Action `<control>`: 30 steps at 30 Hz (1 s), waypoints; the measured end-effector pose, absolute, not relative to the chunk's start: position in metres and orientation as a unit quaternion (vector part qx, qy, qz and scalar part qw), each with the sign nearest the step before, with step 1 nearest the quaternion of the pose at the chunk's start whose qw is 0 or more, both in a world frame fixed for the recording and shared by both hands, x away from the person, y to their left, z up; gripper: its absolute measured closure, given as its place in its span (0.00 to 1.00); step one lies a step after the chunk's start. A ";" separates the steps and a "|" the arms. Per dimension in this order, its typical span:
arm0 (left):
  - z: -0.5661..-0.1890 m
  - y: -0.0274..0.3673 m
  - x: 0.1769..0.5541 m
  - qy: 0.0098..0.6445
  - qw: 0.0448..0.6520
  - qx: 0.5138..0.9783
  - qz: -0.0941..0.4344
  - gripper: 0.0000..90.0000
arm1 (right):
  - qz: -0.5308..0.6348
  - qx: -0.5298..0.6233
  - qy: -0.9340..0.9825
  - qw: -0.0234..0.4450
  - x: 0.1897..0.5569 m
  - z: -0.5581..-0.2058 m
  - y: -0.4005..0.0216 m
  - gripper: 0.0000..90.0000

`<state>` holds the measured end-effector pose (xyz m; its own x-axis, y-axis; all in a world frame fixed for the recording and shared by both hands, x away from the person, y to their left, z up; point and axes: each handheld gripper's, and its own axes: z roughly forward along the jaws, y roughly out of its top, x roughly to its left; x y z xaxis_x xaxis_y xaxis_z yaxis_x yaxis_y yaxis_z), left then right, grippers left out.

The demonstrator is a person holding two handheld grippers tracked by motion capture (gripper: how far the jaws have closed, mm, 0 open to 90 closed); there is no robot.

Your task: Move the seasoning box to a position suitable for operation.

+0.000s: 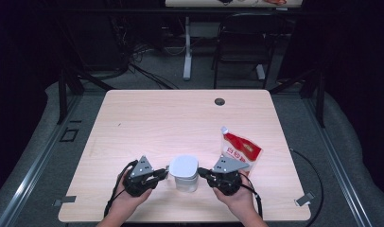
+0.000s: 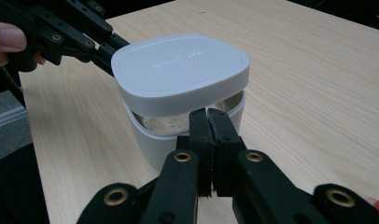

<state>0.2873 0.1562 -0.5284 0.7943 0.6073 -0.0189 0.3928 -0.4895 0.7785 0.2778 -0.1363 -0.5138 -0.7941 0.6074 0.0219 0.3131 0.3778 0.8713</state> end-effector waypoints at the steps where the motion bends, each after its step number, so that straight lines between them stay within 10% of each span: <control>1: -0.529 0.155 0.287 0.293 0.411 0.853 0.134 0.91 | 0.482 0.282 0.815 0.152 0.278 -0.514 -0.136 0.99; 30: -0.521 0.160 0.283 0.291 0.433 0.842 0.139 0.77 | 0.496 0.276 0.809 0.155 0.277 -0.503 -0.131 0.99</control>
<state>0.2826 0.1595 -0.5208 0.7922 0.6100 -0.0177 0.3691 -0.4558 0.8099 0.2772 -0.1308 -0.5028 -0.8000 0.5996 0.0226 0.2924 0.3568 0.8872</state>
